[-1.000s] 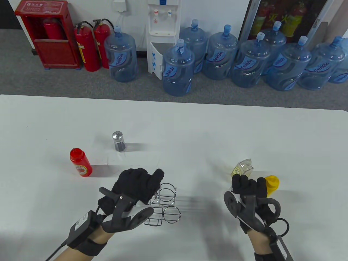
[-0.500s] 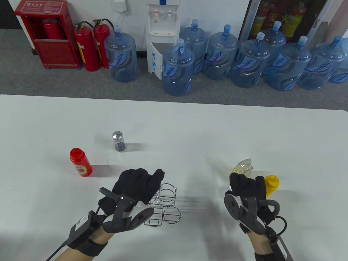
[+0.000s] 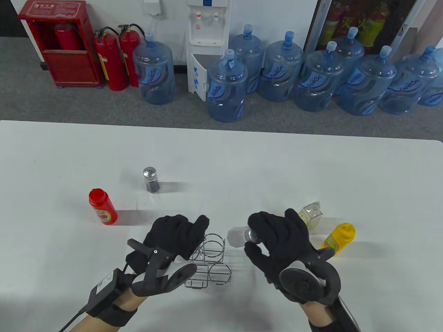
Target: Hold seasoning rack and insert seasoning bottles through ring holders
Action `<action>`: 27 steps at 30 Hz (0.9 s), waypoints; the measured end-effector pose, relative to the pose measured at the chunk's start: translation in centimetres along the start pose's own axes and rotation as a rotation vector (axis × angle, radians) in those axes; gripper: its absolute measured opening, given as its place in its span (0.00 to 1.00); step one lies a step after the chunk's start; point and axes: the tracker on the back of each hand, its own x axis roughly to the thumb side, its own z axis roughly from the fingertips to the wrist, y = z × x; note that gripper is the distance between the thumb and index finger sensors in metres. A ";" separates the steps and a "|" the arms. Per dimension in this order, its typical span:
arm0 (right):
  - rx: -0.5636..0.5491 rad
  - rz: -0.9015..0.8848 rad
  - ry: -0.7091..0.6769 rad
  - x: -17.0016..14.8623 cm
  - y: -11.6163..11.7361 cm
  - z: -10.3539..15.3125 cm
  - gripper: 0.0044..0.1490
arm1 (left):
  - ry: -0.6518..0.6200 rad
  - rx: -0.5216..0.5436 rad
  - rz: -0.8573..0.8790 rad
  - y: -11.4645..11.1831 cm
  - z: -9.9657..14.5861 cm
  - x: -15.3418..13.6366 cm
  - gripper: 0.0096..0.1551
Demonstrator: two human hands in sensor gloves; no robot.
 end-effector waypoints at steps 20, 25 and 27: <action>0.327 0.015 -0.145 2.4 7.2 4.2 0.43 | -0.011 -0.019 -0.002 -0.8 0.3 0.8 0.22; 0.254 0.025 -0.137 2.3 7.5 5.0 0.42 | -0.013 -0.026 0.013 -1.1 0.4 1.0 0.22; 0.207 0.071 -0.153 2.5 7.2 5.3 0.42 | -0.001 -0.032 0.050 -0.9 0.3 0.8 0.22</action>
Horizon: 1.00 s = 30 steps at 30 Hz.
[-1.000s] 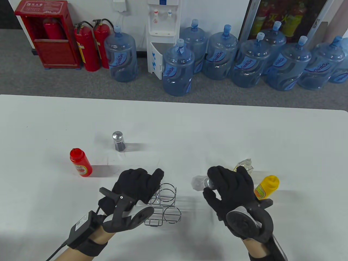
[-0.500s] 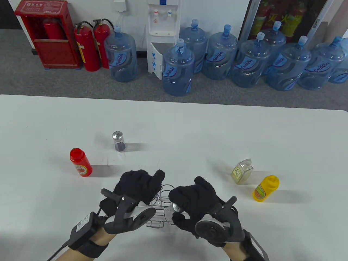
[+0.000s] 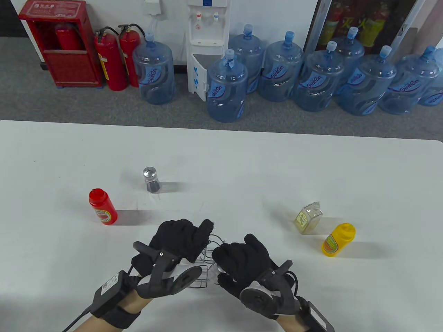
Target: Hold seasoning rack and insert seasoning bottles through ring holders
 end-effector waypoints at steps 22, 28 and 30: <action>-0.158 0.140 0.202 -7.0 -5.9 0.5 0.47 | 0.001 0.014 -0.003 0.0 0.2 -0.2 0.22; -0.179 0.303 0.588 -16.0 -8.0 3.0 0.50 | 0.015 0.023 0.003 0.4 0.0 -0.6 0.22; -0.141 0.327 0.690 -18.2 -7.8 4.0 0.51 | 0.014 0.024 0.002 0.4 0.0 -0.6 0.22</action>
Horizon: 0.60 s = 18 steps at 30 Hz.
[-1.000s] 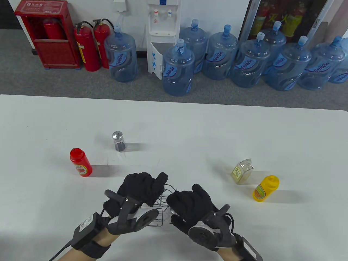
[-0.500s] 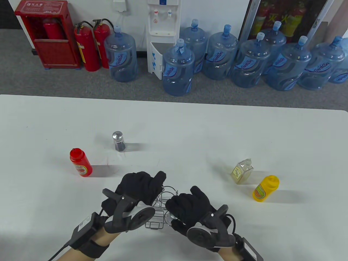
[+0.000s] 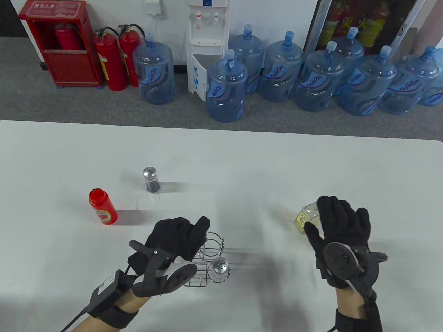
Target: Hold seasoning rack and insert seasoning bottles through ring holders
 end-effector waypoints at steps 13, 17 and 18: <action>0.264 0.132 0.201 -2.9 2.5 -0.9 0.47 | -0.001 -0.002 -0.003 0.1 -0.1 0.0 0.22; 0.102 0.072 0.156 -1.5 -0.7 -0.8 0.45 | -0.002 -0.002 -0.005 0.1 -0.1 0.1 0.22; 0.060 0.059 0.140 -1.0 -1.6 -0.6 0.45 | -0.002 -0.002 -0.006 0.1 -0.1 0.1 0.22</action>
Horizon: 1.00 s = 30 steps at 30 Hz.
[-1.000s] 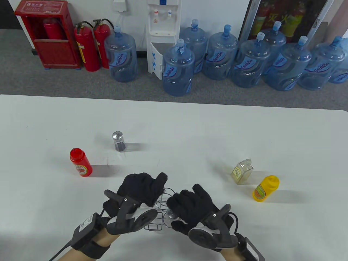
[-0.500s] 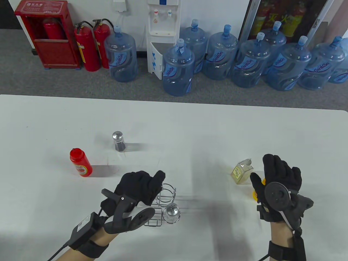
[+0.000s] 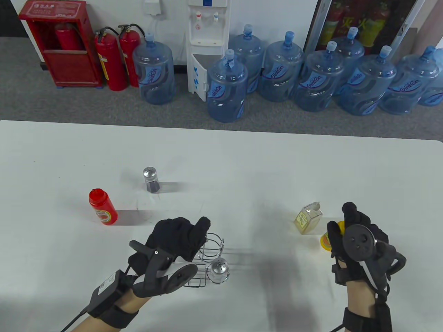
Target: Hold seasoning rack and insert seasoning bottles through ring holders
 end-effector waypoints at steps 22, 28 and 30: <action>0.197 -0.573 -0.773 20.2 0.0 6.3 0.54 | 0.037 0.018 0.026 -0.1 -0.1 -0.4 0.23; 0.279 -0.486 -0.785 20.8 3.3 7.6 0.61 | 0.036 -0.019 0.066 -0.6 0.0 0.0 0.23; 0.352 -0.526 -0.780 20.4 3.9 7.8 0.64 | 0.018 -0.033 0.077 -1.1 0.2 0.5 0.22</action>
